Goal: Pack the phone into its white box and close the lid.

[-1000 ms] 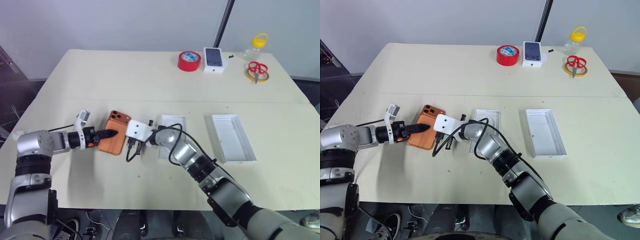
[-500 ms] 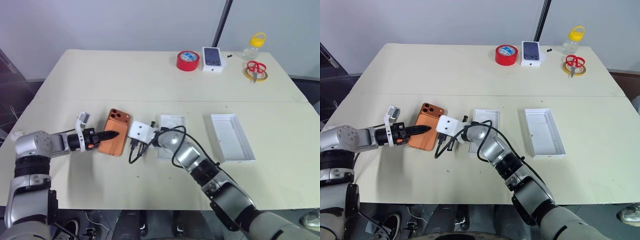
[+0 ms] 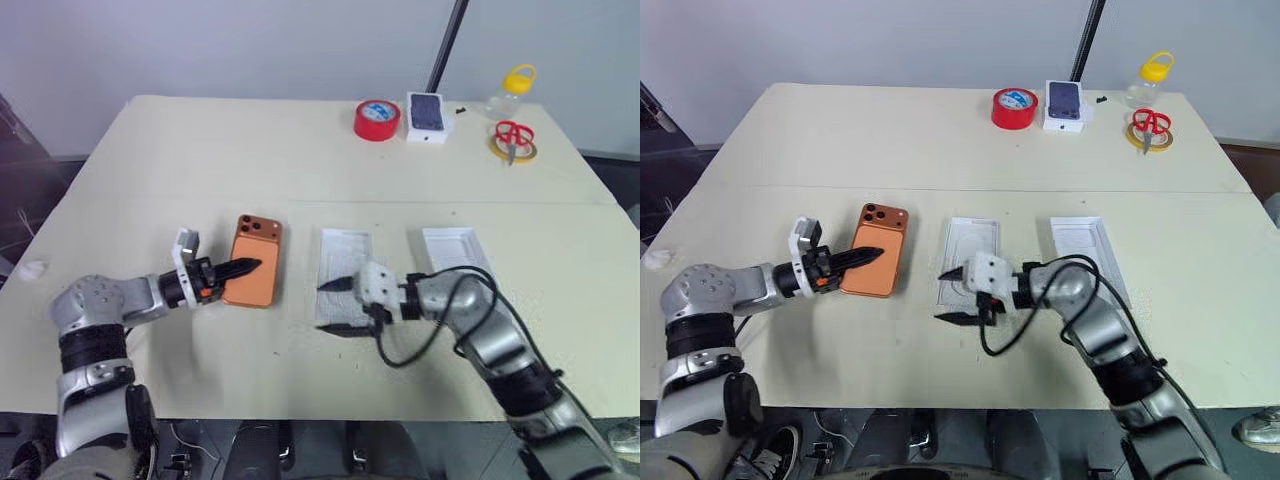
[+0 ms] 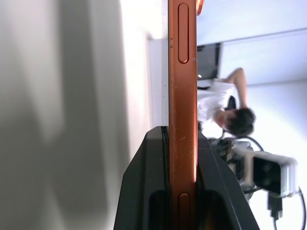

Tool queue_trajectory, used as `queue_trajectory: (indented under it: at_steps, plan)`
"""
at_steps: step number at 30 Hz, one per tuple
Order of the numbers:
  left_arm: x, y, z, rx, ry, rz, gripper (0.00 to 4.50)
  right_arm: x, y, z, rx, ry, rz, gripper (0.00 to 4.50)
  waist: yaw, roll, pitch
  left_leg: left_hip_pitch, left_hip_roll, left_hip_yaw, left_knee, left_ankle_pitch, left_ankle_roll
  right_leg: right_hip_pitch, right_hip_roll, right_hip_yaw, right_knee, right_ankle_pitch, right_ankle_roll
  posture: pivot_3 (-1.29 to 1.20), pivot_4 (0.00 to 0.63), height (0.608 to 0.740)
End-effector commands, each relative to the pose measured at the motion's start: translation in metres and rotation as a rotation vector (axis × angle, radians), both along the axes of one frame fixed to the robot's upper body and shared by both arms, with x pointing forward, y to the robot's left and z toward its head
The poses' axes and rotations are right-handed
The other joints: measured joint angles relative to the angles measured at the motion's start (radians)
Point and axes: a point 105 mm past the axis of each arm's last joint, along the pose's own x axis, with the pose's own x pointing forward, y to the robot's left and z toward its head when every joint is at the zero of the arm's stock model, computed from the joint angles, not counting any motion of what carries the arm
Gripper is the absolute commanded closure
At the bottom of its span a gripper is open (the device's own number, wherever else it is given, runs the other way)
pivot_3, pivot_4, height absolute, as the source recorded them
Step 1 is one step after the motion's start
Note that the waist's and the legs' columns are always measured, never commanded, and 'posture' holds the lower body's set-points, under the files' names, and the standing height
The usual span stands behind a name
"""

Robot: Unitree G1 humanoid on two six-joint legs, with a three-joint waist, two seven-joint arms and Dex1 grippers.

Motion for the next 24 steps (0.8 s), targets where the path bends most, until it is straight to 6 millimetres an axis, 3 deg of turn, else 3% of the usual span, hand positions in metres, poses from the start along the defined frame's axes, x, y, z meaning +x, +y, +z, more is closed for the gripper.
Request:
queue_trajectory:
  at_steps: [1, 4, 11, 12, 20, 23, 24]
  plan:
    - [0.005, -0.007, 0.024, -0.044, -0.095, 0.009, 4.50, -0.013, -0.015, 0.001, -0.036, -0.074, 0.028, 1.14, -0.002, -0.001, 0.000, 0.001, 0.001, 0.000, 0.000, 0.000, 0.000, 0.000, 0.000, 0.000, 0.000, 0.000, 0.000, 0.00, 0.150, 0.733]
    - [0.008, -0.012, 0.028, -0.057, -0.107, 0.015, 4.50, -0.015, -0.025, -0.004, -0.044, -0.079, -0.008, 1.14, -0.002, -0.002, 0.001, 0.001, 0.000, 0.000, 0.000, 0.000, -0.001, 0.000, 0.000, 0.000, 0.000, -0.001, -0.001, 0.00, 0.150, 0.733]
    - [0.011, -0.016, 0.024, -0.035, -0.095, 0.020, 4.50, -0.006, -0.026, -0.009, -0.030, -0.090, -0.074, 1.14, 0.003, -0.002, 0.001, 0.001, 0.000, 0.000, 0.000, 0.000, -0.001, 0.000, 0.000, 0.000, 0.000, -0.001, -0.002, 0.00, 0.150, 0.733]
    - [0.010, -0.016, 0.024, -0.032, -0.094, 0.016, 4.50, -0.005, -0.025, -0.007, -0.016, -0.090, -0.080, 1.65, 0.004, -0.002, 0.001, 0.001, 0.000, 0.000, 0.000, 0.001, -0.002, 0.000, 0.000, 0.000, 0.000, -0.001, -0.002, 0.00, 0.150, 0.733]
    - [0.011, -0.020, 0.026, -0.019, -0.101, 0.005, 4.50, 0.000, -0.025, -0.011, -0.028, -0.091, -0.109, 1.65, 0.023, -0.002, 0.001, 0.001, 0.000, 0.000, 0.000, -0.001, -0.003, 0.000, 0.000, 0.000, -0.001, -0.002, -0.004, 0.00, 0.150, 0.733]
    - [0.010, -0.022, 0.026, -0.015, -0.102, 0.001, 4.50, 0.003, -0.024, -0.013, -0.036, -0.098, -0.122, 2.49, 0.026, -0.002, 0.001, 0.001, 0.000, 0.000, 0.001, -0.001, -0.004, 0.000, -0.001, 0.000, -0.001, -0.002, -0.004, 0.00, 0.150, 0.733]
    - [0.010, -0.022, 0.026, -0.013, -0.103, 0.001, 4.50, 0.003, -0.024, -0.014, -0.035, -0.097, -0.122, 2.96, 0.026, -0.002, 0.001, 0.001, 0.000, 0.000, 0.001, -0.001, -0.004, 0.000, -0.001, 0.000, -0.001, -0.002, -0.005, 0.00, 0.150, 0.733]
